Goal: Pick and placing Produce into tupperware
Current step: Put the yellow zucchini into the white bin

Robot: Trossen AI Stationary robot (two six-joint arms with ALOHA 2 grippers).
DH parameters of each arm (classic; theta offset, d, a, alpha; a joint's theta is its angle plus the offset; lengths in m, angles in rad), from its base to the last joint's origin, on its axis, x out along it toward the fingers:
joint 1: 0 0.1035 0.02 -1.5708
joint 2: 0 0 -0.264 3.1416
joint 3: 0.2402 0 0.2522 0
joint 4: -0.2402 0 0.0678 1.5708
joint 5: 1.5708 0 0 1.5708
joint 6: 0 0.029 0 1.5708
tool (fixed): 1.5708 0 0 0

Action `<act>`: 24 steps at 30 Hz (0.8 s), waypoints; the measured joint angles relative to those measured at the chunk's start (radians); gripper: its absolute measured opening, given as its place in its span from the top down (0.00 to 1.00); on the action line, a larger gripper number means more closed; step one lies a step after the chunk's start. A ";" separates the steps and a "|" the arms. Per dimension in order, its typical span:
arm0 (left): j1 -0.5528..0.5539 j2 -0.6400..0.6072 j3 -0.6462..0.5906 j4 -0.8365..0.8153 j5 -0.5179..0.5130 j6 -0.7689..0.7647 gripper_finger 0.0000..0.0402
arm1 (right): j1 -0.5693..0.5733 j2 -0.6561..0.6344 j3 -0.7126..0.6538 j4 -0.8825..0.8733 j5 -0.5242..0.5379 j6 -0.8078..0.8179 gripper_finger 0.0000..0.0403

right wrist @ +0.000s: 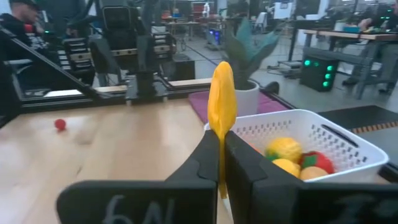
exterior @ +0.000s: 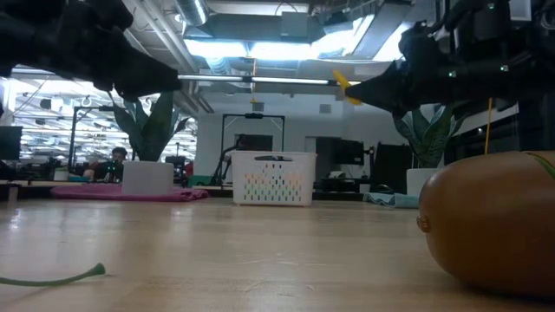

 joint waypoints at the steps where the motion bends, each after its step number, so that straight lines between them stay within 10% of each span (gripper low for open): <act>1: 0.009 0.000 0.000 0.000 0.000 0.000 0.59 | -0.005 0.000 0.000 -0.001 0.000 0.000 0.97; 24: 0.068 0.000 0.000 -0.017 0.000 0.000 0.59 | -0.145 0.116 0.246 -0.223 0.030 0.004 0.97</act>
